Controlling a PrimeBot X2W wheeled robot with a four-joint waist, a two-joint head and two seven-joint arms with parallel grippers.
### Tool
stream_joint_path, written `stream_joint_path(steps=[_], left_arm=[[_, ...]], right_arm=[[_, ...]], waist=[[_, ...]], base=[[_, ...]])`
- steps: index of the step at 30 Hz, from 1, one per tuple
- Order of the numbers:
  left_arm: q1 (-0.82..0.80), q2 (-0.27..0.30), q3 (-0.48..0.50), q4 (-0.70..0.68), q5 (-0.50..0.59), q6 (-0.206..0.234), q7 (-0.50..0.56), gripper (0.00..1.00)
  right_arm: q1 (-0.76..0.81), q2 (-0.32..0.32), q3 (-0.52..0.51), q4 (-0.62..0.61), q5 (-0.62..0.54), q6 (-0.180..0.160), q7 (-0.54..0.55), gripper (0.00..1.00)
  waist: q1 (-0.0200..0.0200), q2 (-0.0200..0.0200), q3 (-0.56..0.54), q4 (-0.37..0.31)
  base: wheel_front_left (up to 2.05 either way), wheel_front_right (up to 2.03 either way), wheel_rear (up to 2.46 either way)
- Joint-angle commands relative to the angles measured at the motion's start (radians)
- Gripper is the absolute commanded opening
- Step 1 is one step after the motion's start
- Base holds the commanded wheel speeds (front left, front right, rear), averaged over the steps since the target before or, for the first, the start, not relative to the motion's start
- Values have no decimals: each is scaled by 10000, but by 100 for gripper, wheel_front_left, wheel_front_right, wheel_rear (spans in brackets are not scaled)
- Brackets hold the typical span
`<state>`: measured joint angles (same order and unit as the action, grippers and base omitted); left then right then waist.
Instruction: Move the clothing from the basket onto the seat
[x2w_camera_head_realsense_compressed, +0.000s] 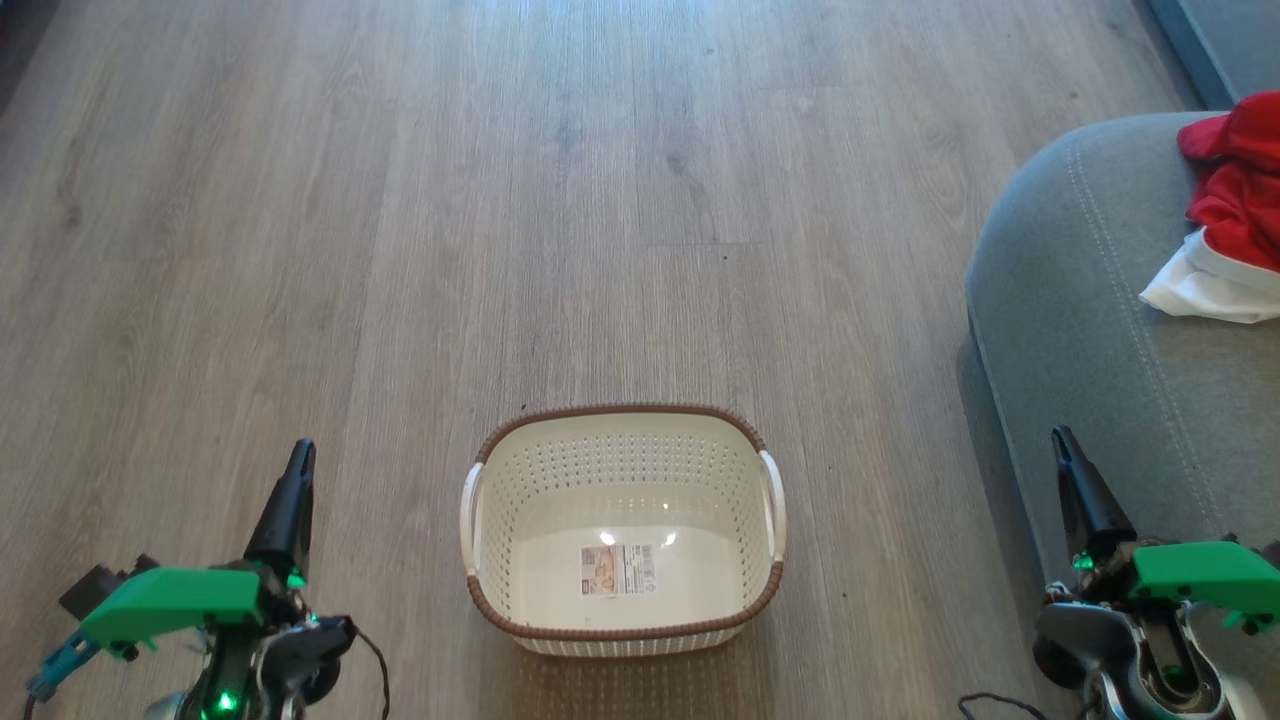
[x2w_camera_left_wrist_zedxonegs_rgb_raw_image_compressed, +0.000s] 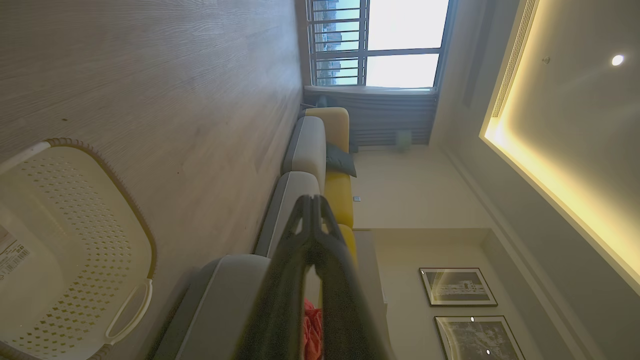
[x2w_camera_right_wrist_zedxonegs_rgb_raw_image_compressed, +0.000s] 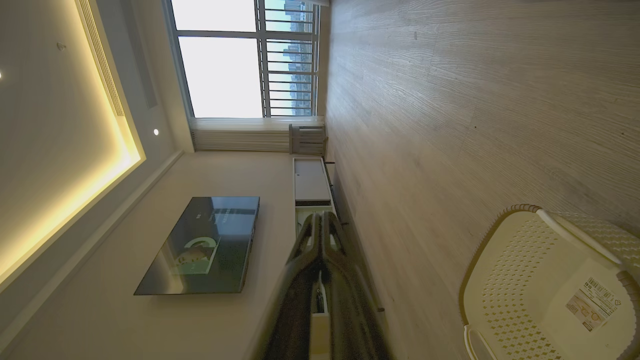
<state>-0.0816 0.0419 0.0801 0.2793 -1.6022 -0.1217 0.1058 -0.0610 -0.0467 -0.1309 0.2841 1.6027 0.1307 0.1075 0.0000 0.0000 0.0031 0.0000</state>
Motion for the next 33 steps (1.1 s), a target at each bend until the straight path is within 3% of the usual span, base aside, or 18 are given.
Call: stream_joint_path(steps=[1, 33], left_arm=[[-264, 83, 337, -341, -65, -90, 74, 0], [-264, 83, 336, -342, -66, -90, 74, 0]], right_arm=[[-469, -35, 172, -393, 59, 0, 57, 0], [-469, -35, 172, -393, 60, 0, 56, 0]], waist=[[0, 0, 0, 0], [0, 0, 0, 0]], base=[[0, 0, 0], [0, 0, 0]])
